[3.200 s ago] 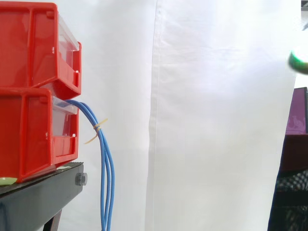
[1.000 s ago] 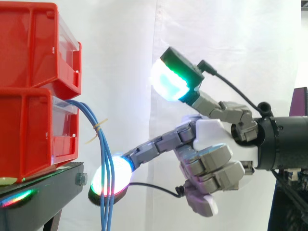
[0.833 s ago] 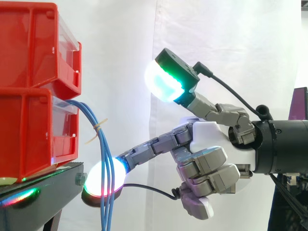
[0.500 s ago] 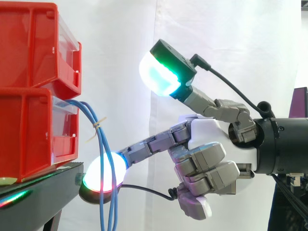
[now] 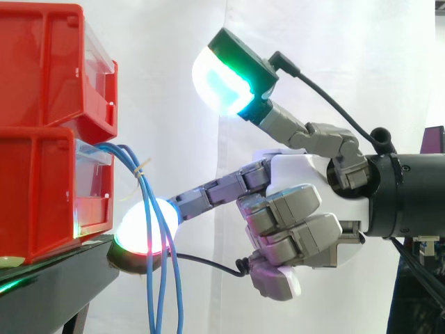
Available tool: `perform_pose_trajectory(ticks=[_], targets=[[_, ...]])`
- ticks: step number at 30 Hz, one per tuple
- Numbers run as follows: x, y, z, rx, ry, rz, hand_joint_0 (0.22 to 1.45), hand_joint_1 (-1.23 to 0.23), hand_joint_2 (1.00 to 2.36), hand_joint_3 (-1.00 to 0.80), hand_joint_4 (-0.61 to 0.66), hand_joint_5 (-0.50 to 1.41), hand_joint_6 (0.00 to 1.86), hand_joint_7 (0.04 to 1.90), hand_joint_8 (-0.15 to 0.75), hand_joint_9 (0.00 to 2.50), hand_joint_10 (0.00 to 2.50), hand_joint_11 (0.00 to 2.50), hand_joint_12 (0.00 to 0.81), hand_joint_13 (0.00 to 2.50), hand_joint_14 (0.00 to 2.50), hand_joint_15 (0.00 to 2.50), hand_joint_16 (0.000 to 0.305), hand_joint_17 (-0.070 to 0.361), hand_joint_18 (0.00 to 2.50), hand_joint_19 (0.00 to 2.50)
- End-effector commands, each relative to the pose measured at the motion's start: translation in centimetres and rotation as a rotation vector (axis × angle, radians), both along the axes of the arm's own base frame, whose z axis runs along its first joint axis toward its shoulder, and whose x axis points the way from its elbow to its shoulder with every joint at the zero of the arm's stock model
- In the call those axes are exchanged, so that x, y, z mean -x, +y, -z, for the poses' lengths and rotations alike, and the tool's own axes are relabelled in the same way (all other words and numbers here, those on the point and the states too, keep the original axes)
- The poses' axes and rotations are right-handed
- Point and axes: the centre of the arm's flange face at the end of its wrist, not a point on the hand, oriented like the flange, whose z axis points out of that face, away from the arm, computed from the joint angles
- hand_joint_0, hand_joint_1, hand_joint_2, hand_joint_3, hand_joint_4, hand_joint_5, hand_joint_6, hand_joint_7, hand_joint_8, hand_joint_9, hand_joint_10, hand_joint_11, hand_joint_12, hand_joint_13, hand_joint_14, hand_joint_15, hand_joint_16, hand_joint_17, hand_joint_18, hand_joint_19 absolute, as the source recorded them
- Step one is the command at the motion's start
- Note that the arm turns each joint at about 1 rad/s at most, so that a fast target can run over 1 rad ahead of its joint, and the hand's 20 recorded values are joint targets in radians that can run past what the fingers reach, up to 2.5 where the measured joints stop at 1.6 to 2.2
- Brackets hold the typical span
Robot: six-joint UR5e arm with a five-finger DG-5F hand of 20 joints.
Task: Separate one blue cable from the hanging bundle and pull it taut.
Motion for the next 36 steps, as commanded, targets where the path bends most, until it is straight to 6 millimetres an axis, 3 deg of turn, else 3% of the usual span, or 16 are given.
perform_pose_trajectory(ticks=[1, 6, 25, 31, 36], targets=[[-0.2, 0.2, -0.9, -0.006, 0.002, -0.004, 0.32, -0.48, 1.00, -0.50, 0.45, -0.14, 0.50, 1.03, 0.361, 1.67, 0.01, 1.43, 0.481, 1.76, 0.01, 1.47, 0.101, 0.227, 1.89, 0.47], [-0.4, 0.5, -1.7, -0.039, 0.016, -0.009, 0.32, -0.48, 1.00, -0.50, 0.45, -0.13, 0.50, 1.05, 0.360, 1.68, 0.02, 1.41, 0.479, 1.76, 0.01, 1.46, 0.100, 0.226, 1.87, 0.47], [-0.2, 1.9, -1.3, -0.208, 0.037, -0.063, 0.33, -0.49, 1.00, -0.50, 0.46, -0.06, 0.50, 1.19, 0.362, 1.68, 0.02, 1.39, 0.477, 1.76, 0.01, 1.47, 0.099, 0.223, 1.82, 0.48], [-0.1, 2.1, -1.5, -0.227, 0.042, -0.076, 0.36, -0.54, 1.00, -0.50, 0.36, 0.01, 0.50, 1.18, 0.320, 1.75, 0.02, 1.28, 0.444, 1.79, 0.01, 1.47, 0.093, 0.209, 1.79, 0.50], [-0.1, 2.1, -1.4, -0.227, 0.046, -0.077, 0.49, -0.57, 1.00, -0.50, 0.19, 0.09, 0.50, 1.24, 0.221, 1.98, 0.03, 1.14, 0.353, 1.89, 0.02, 1.51, 0.077, 0.174, 1.77, 0.58]])
